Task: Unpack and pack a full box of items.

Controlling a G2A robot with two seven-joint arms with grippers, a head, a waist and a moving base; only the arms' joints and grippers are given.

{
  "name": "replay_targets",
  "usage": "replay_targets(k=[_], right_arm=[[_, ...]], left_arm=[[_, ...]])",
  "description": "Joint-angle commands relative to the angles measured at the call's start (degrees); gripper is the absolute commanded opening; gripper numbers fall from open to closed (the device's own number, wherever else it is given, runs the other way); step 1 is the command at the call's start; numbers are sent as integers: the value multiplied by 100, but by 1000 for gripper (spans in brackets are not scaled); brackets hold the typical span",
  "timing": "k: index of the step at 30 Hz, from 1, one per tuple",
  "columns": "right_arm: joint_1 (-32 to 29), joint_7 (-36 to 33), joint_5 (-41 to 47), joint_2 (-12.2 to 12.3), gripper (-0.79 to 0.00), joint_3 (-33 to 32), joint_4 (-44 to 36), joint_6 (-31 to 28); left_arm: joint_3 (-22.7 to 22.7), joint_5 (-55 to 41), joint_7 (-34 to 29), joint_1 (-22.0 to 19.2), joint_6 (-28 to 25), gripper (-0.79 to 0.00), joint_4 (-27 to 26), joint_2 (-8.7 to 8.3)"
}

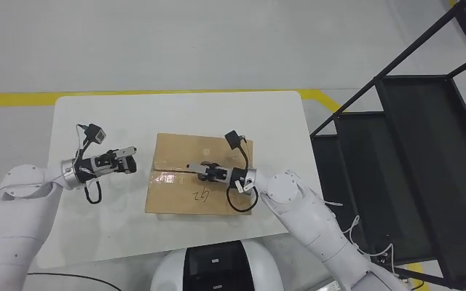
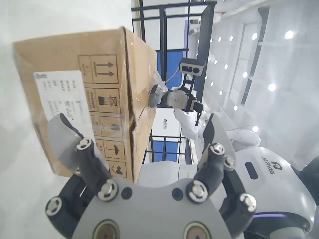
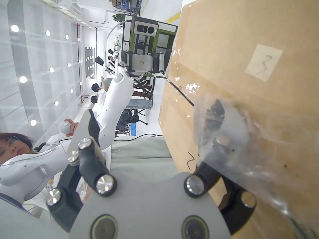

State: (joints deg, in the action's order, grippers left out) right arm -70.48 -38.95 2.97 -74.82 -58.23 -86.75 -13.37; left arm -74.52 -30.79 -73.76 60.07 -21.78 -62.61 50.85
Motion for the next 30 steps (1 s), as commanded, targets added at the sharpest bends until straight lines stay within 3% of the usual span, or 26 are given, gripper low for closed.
replay_targets(k=[1,12,30], right_arm=[[25,-54,23,4,0,-3,6,6],[712,-86,245,-191,0,616,559,7],[1753,-25,524,-660,0,1603,1546,-286]], left_arm=[[-285,-135,59,104,-61,0,98,-54],[-1342,-396,229,836,-150,0,-233,-274],[-2120,-453,475,1742,-24,0,-1050,-380]])
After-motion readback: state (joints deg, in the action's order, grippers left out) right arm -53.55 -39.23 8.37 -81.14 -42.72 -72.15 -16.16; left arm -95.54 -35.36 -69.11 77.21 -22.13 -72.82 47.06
